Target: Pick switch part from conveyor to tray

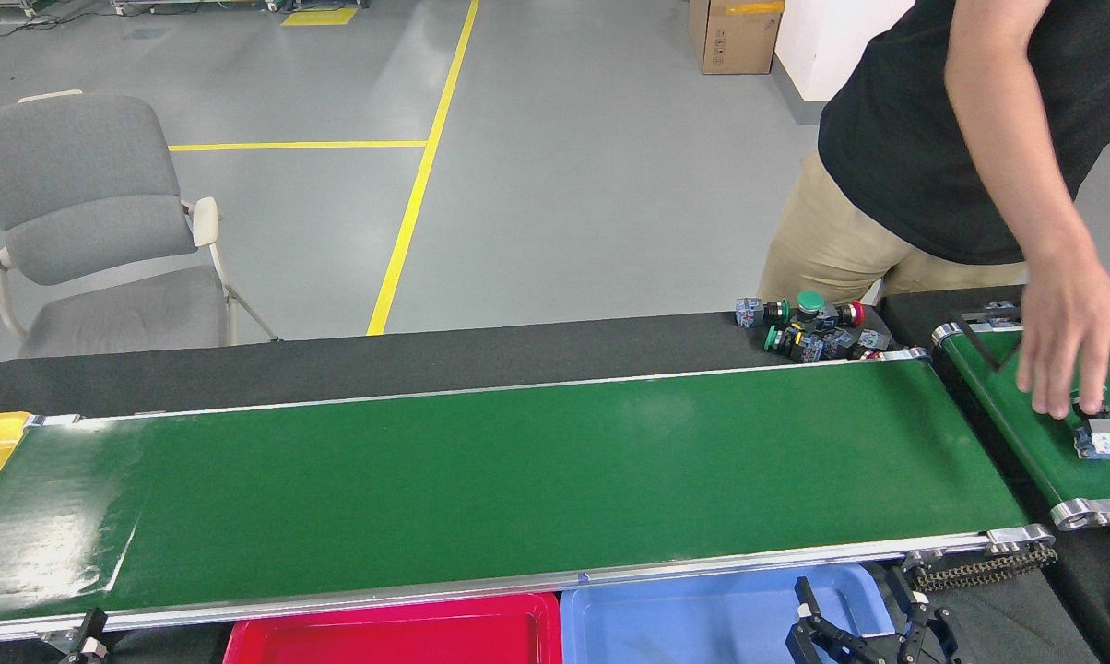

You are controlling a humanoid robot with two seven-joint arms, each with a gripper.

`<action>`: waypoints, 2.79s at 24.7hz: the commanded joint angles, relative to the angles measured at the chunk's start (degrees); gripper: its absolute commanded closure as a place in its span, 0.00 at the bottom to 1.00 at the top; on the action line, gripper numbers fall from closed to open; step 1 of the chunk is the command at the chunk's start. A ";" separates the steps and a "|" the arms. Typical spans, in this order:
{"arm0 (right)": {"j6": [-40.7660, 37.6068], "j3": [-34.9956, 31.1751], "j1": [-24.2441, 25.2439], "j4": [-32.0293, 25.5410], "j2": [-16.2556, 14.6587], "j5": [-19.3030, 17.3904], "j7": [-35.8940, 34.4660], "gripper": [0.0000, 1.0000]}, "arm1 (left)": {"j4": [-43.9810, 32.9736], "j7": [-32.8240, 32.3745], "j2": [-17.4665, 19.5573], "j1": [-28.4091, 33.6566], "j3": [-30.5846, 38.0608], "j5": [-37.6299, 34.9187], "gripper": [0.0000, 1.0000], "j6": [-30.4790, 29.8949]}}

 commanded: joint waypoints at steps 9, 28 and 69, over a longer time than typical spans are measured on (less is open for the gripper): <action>0.61 -0.13 -1.85 -0.81 0.10 0.02 0.22 0.00 | 0.78 0.45 0.52 0.08 0.08 0.43 0.00 -0.20; 4.82 -5.93 -10.72 5.16 0.27 -0.69 10.15 0.00 | 2.80 0.45 1.48 -1.15 -0.27 8.25 0.00 -0.38; -31.74 26.68 -18.72 8.94 3.08 3.71 6.11 0.80 | 4.21 -0.34 3.24 -3.35 -3.52 1.84 0.00 0.15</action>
